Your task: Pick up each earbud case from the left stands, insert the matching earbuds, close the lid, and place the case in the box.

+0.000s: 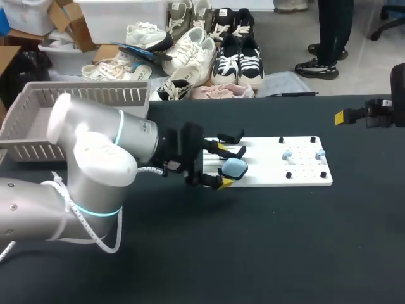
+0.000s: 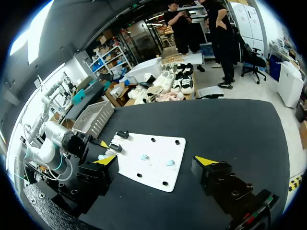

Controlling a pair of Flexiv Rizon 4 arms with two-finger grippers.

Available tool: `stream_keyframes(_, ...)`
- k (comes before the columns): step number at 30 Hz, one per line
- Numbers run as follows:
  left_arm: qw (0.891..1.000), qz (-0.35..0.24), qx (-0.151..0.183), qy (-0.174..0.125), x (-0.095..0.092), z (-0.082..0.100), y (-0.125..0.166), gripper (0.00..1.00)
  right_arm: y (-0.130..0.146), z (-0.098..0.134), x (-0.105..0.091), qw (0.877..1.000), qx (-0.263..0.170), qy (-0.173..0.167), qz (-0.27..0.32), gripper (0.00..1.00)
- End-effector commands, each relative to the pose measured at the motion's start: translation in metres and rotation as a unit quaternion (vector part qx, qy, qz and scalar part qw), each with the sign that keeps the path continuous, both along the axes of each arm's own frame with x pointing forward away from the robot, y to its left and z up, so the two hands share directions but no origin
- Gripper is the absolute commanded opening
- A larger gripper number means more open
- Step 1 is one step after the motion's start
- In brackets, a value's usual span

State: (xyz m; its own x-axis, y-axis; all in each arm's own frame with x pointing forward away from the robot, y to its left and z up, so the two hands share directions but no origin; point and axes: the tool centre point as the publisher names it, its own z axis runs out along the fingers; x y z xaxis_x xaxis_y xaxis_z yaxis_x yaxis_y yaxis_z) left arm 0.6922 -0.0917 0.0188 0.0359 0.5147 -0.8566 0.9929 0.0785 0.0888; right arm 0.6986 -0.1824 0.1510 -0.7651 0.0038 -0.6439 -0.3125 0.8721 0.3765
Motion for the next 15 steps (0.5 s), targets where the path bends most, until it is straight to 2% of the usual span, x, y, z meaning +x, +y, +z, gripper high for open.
stream_keyframes(1, 1.000, -0.003, 0.000, 0.001, 0.0075, -0.0004, -0.0031, 0.95, -0.0016, -0.0008, 0.0005, 1.000, 0.002, 0.000, 0.003, 1.00)
stream_keyframes(5, 1.000, -0.006, 0.001, 0.007, 0.0075, -0.0013, -0.0038, 0.91, -0.0016, -0.0008, 0.0005, 1.000, 0.002, 0.000, 0.003, 1.00)
stream_keyframes(9, 1.000, -0.007, 0.003, 0.014, 0.0067, -0.0040, -0.0038, 0.83, -0.0016, -0.0008, 0.0005, 1.000, 0.002, 0.000, 0.003, 1.00)
stream_keyframes(15, 1.000, -0.005, 0.003, 0.022, 0.0061, -0.0054, -0.0040, 0.81, -0.0016, -0.0008, 0.0005, 1.000, 0.002, 0.000, 0.003, 1.00)
